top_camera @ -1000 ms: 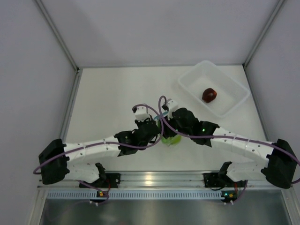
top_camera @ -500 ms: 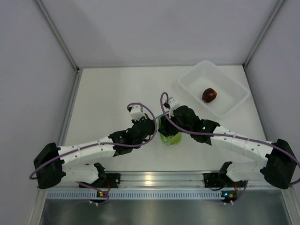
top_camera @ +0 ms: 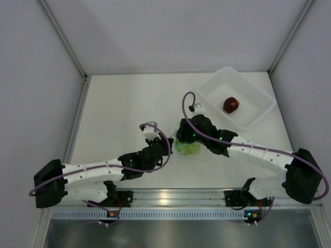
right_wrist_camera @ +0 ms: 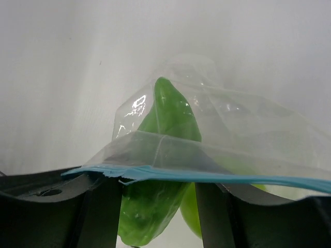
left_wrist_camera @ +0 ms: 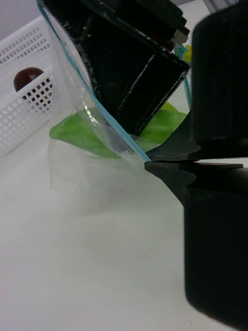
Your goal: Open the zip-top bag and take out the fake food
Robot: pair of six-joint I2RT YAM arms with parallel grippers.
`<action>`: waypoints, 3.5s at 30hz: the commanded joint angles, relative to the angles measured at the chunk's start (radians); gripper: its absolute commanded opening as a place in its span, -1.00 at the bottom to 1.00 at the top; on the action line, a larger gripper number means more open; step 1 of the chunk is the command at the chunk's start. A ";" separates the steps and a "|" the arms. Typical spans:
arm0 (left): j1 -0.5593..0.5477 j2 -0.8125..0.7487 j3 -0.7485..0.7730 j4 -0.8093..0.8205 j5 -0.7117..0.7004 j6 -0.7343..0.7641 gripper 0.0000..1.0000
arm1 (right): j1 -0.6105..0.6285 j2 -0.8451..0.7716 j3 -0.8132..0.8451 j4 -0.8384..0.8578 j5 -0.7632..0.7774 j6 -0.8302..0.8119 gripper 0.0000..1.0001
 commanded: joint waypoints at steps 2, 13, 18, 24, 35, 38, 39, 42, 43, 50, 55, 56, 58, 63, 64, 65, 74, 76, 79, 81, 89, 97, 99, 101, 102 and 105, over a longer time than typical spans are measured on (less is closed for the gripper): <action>-0.055 -0.006 -0.074 -0.009 -0.095 0.062 -1.00 | -0.063 -0.048 0.029 0.105 0.200 0.105 -1.00; -0.185 0.065 -0.157 0.179 -0.144 0.109 -1.00 | -0.124 -0.108 0.006 0.078 0.202 0.232 -1.00; -0.185 0.134 -0.140 0.167 -0.170 0.119 -1.00 | -0.144 -0.121 -0.027 0.110 0.150 0.225 -1.00; -0.103 0.259 -0.008 -0.050 -0.181 0.047 -1.00 | -0.176 -0.048 0.073 0.078 -0.113 0.076 -1.00; 0.140 0.235 0.115 -0.181 -0.092 0.117 -1.00 | -0.145 0.069 0.185 -0.082 -0.193 -0.099 -1.00; 0.170 0.227 0.139 -0.186 -0.094 0.148 -1.00 | -0.121 0.064 0.167 -0.094 -0.235 -0.153 -1.00; 0.184 0.237 0.150 -0.193 -0.095 0.149 -1.00 | -0.116 0.063 0.165 -0.102 -0.257 -0.166 -1.00; 0.221 0.267 0.198 -0.250 -0.114 0.142 -1.00 | -0.095 0.046 0.153 -0.131 -0.306 -0.232 -1.00; 0.229 0.270 0.208 -0.255 -0.112 0.145 -1.00 | -0.093 0.031 0.139 -0.131 -0.347 -0.260 -1.00; 0.256 0.260 0.221 -0.255 -0.112 0.146 -1.00 | -0.093 0.006 0.124 -0.151 -0.564 -0.410 -1.00; 0.293 0.250 0.224 -0.255 -0.083 0.148 -1.00 | -0.095 -0.051 0.072 -0.045 -0.715 -0.464 -1.00; 0.299 0.247 0.221 -0.253 -0.080 0.146 -1.00 | -0.095 -0.057 0.059 -0.039 -0.731 -0.472 -1.00; 0.310 0.240 0.213 -0.255 -0.075 0.146 -1.00 | -0.095 -0.066 0.053 -0.040 -0.768 -0.510 -1.00; 0.356 0.185 0.187 -0.255 -0.057 0.140 -1.00 | -0.095 -0.056 0.061 -0.094 -0.812 -0.571 -1.00; 0.364 0.178 0.185 -0.255 -0.054 0.142 -1.00 | -0.095 -0.045 0.061 -0.096 -0.799 -0.576 -1.00; 0.371 0.163 0.187 -0.253 -0.052 0.143 -1.00 | -0.095 -0.039 0.062 -0.092 -0.761 -0.555 -1.00; 0.373 0.094 0.185 -0.252 -0.064 0.132 -1.00 | -0.087 0.072 0.084 -0.105 -0.398 -0.308 -1.00; 0.374 0.082 0.192 -0.253 -0.084 0.145 -1.00 | -0.070 0.092 0.087 -0.129 -0.397 -0.328 -1.00; 0.382 0.069 0.212 -0.252 -0.101 0.163 -1.00 | -0.040 0.115 0.101 -0.181 -0.389 -0.331 -1.00; 0.382 0.065 0.215 -0.221 -0.078 0.184 -1.00 | -0.033 0.138 0.110 -0.198 -0.391 -0.309 -1.00; 0.382 0.045 0.213 -0.198 -0.152 0.172 -1.00 | -0.023 0.145 0.118 -0.275 -0.286 -0.265 -1.00; 0.384 0.092 0.285 -0.304 -0.264 0.105 -1.00 | 0.002 0.087 0.052 -0.247 -0.415 -0.351 -1.00; 0.384 0.097 0.285 -0.305 -0.272 0.094 -1.00 | 0.006 0.086 0.049 -0.266 -0.433 -0.378 -1.00; 0.385 0.094 0.284 -0.305 -0.273 0.088 -1.00 | 0.008 0.083 0.041 -0.266 -0.446 -0.398 -1.00; 0.385 0.092 0.281 -0.304 -0.263 0.086 -1.00 | 0.008 0.069 0.026 -0.249 -0.453 -0.416 -1.00; 0.388 0.102 0.281 -0.299 -0.186 0.097 -1.00 | 0.008 0.014 -0.013 -0.188 -0.450 -0.427 -1.00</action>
